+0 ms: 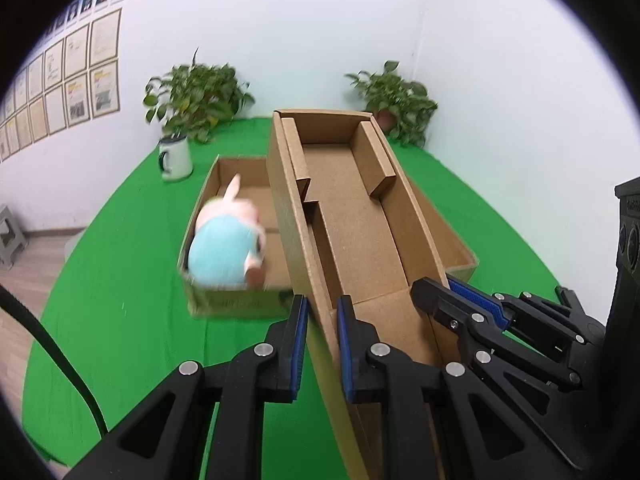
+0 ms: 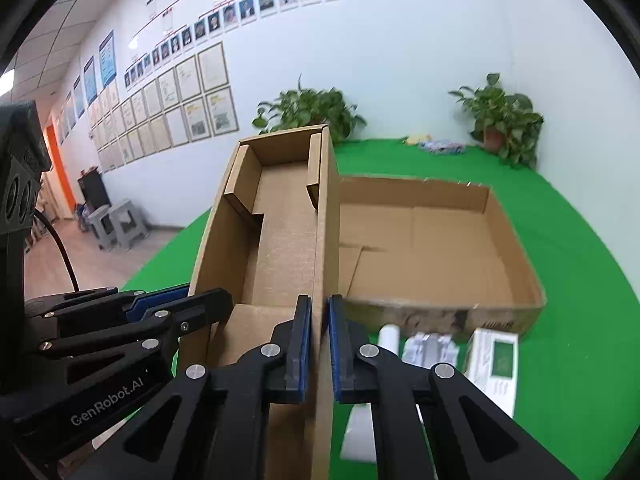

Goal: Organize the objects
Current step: 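Raise the cardboard insert upright with the right gripper above the box, then lower the cardboard insert into the box beside the plush pig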

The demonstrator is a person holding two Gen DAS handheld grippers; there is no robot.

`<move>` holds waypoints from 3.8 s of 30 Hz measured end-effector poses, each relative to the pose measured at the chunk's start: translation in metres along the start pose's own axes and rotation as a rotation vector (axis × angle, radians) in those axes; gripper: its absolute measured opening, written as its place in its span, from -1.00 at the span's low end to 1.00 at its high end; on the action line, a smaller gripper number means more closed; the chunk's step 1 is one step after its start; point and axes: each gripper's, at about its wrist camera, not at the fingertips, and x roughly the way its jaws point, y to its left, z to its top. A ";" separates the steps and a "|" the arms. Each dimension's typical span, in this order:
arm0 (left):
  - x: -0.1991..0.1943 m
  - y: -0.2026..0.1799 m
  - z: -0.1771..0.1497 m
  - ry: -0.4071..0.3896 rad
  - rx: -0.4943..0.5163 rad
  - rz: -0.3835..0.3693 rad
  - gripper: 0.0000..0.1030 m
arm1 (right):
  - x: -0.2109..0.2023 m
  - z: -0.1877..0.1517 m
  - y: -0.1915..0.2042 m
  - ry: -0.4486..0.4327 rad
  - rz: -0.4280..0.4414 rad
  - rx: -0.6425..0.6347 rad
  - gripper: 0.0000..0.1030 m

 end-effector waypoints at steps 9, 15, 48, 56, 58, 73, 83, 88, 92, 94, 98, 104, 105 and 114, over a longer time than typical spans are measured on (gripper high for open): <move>0.011 -0.013 0.048 -0.073 0.052 -0.039 -0.75 | -0.011 0.046 -0.022 -0.081 -0.061 0.029 -0.88; 0.024 -0.015 0.082 -0.109 0.068 -0.062 -0.75 | -0.005 0.084 -0.040 -0.110 -0.086 0.044 -0.87; 0.117 -0.011 0.198 -0.093 0.105 -0.048 -0.77 | 0.132 0.278 -0.135 -0.068 -0.127 0.102 -0.88; 0.149 0.004 0.203 -0.022 0.085 -0.039 -0.76 | 0.188 0.288 -0.149 0.002 -0.114 0.122 -0.88; 0.155 0.006 0.203 -0.011 0.086 -0.036 -0.76 | 0.202 0.290 -0.153 0.013 -0.112 0.124 -0.88; 0.195 0.018 0.184 0.115 0.091 0.019 -0.76 | 0.293 0.265 -0.180 0.130 -0.053 0.198 -0.88; 0.229 0.036 0.143 0.237 0.100 0.063 -0.78 | 0.348 0.201 -0.174 0.214 -0.031 0.273 -0.88; 0.250 0.046 0.123 0.317 0.094 0.074 -0.79 | 0.379 0.160 -0.173 0.282 -0.024 0.315 -0.88; 0.263 0.052 0.109 0.380 0.086 0.084 -0.80 | 0.402 0.135 -0.168 0.341 -0.017 0.349 -0.88; 0.266 0.055 0.104 0.400 0.077 0.088 -0.80 | 0.411 0.125 -0.164 0.363 -0.016 0.361 -0.88; 0.272 0.062 0.095 0.424 0.060 0.084 -0.81 | 0.423 0.112 -0.156 0.394 -0.021 0.370 -0.87; 0.272 0.063 0.094 0.421 0.054 0.077 -0.80 | 0.426 0.113 -0.145 0.401 -0.026 0.370 -0.86; 0.271 0.063 0.094 0.418 0.055 0.077 -0.79 | 0.426 0.114 -0.144 0.401 -0.027 0.371 -0.86; 0.252 0.066 0.093 0.418 0.037 0.051 -0.79 | 0.426 0.119 -0.138 0.394 -0.027 0.374 -0.85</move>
